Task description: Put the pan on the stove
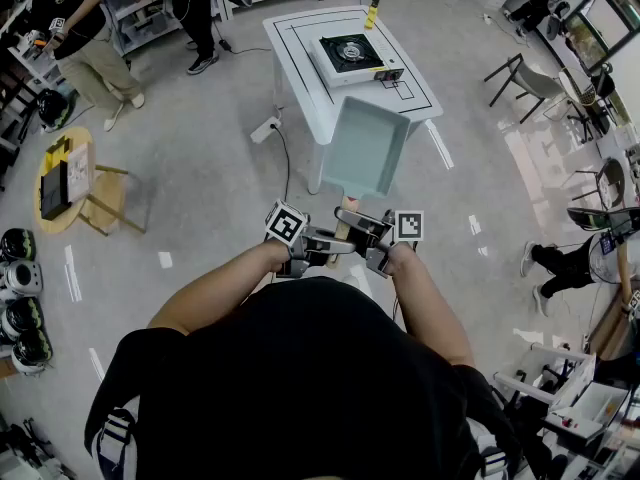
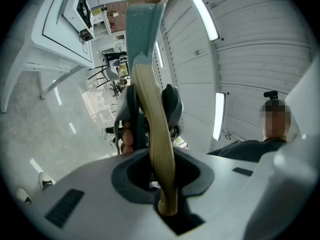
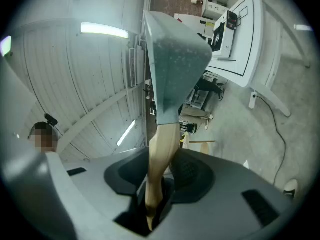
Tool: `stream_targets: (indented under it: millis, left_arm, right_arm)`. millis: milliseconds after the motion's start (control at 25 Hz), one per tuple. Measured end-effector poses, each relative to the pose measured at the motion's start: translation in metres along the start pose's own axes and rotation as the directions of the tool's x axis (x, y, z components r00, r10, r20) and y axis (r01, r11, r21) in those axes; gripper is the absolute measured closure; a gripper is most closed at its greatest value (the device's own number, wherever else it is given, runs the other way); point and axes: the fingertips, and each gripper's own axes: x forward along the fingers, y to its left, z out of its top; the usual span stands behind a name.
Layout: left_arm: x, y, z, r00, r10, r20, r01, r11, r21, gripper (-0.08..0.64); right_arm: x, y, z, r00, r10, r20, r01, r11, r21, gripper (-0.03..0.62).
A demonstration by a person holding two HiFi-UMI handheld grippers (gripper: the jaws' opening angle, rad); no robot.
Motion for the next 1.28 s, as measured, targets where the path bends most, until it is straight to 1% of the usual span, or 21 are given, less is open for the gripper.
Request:
stream_targets:
  millis: [160, 240, 480, 600, 760, 880, 1000, 1160, 1280]
  left_arm:
    - [-0.006, -0.003, -0.002, 1.0, 0.001, -0.011, -0.001, 1.0, 0.01, 0.472]
    - [-0.009, -0.005, -0.003, 1.0, -0.001, -0.011, 0.0, 1.0, -0.014, 0.472]
    - [-0.013, -0.01, -0.008, 0.998, -0.005, -0.056, 0.004, 1.0, -0.007, 0.474]
    - [-0.012, -0.01, -0.006, 0.999, -0.017, -0.05, 0.015, 0.999, -0.045, 0.476]
    - [-0.01, -0.005, -0.005, 0.998, -0.006, -0.062, 0.004, 0.999, -0.033, 0.476]
    - [-0.005, -0.004, -0.004, 0.998, -0.026, -0.056, 0.022, 0.997, -0.078, 0.476]
    - [-0.002, -0.001, 0.0, 0.997, -0.023, -0.075, 0.019, 0.998, -0.053, 0.476]
    - [0.007, 0.007, 0.005, 0.996, -0.018, -0.09, 0.012, 0.998, -0.065, 0.477]
    - [0.014, 0.014, 0.012, 0.995, -0.008, -0.101, 0.002, 0.998, -0.06, 0.477]
  right_arm:
    - [0.005, -0.001, -0.002, 1.0, -0.022, 0.008, 0.022, 1.0, -0.003, 0.463]
    - [0.009, 0.001, -0.003, 1.0, -0.018, 0.015, 0.018, 1.0, -0.004, 0.463]
    - [0.013, 0.001, -0.007, 0.999, -0.035, 0.027, 0.035, 0.999, 0.006, 0.463]
    - [0.013, 0.002, -0.003, 0.999, -0.026, 0.039, 0.026, 1.0, -0.011, 0.463]
    - [0.008, -0.001, -0.002, 0.997, -0.015, 0.075, 0.014, 1.0, 0.016, 0.463]
    - [0.004, -0.001, 0.002, 0.996, 0.002, 0.088, -0.002, 1.0, 0.009, 0.463]
    - [0.001, -0.001, 0.007, 0.995, -0.005, 0.098, 0.004, 1.0, 0.01, 0.463]
    - [-0.01, -0.008, 0.016, 0.996, -0.016, 0.091, 0.016, 1.0, -0.001, 0.463]
    - [-0.019, -0.015, 0.023, 0.995, -0.013, 0.095, 0.012, 1.0, 0.008, 0.463]
